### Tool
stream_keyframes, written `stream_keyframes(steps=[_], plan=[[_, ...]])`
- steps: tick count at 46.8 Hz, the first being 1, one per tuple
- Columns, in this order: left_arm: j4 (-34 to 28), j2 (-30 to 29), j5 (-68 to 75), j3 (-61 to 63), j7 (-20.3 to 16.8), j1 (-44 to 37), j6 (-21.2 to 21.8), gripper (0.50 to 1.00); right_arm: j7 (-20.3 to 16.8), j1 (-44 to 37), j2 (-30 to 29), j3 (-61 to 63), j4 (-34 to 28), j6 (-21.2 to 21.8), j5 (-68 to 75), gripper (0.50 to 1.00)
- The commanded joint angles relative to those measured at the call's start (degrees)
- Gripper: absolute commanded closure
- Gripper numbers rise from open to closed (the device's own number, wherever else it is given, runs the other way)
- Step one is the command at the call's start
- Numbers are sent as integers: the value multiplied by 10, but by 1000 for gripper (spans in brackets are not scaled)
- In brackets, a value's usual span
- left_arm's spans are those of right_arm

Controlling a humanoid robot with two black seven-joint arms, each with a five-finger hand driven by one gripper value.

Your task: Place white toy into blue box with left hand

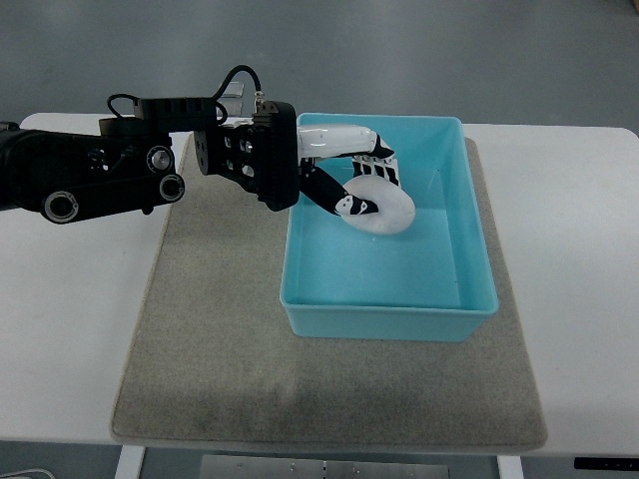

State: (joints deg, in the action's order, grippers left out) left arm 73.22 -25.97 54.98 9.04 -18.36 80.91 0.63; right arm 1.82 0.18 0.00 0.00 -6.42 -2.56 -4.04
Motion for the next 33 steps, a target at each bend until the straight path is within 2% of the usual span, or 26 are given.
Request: stream_keyframes(steps=[1,3,4,6,7,8,13,21,33], plan=[[-4,12,0,0,0,-10,-1,999,-1,0,0,0,0,0,0,564],[-6,14,0,0,0,-14,-1,945,0,0,0,0,0,0,0,564],[-7,15,0,0,0,-16,-1,905,-1,0,0,0,0,0,0,564],[-8,15,0,0,0,-20,-1,776,0,0,0,0,0,0,0,564],[-8,15,0,0,0,-21,-2,733,0,0,0,0,0,-1,0,564],[-8,15,0,0,0,-23,-4,716,0,0,0,0,0,0,0,564],[-8,15,-1,0,0,-24,-7,652,0,0,0,0,0,0,0,564],[-8,12,-3,0,0,-29,-7,577,-1,0,0,0,0,-1,0,562],[-9,-5,-18,-2,0,-32,-6,574,0,0,0,0,0,0,0,564]])
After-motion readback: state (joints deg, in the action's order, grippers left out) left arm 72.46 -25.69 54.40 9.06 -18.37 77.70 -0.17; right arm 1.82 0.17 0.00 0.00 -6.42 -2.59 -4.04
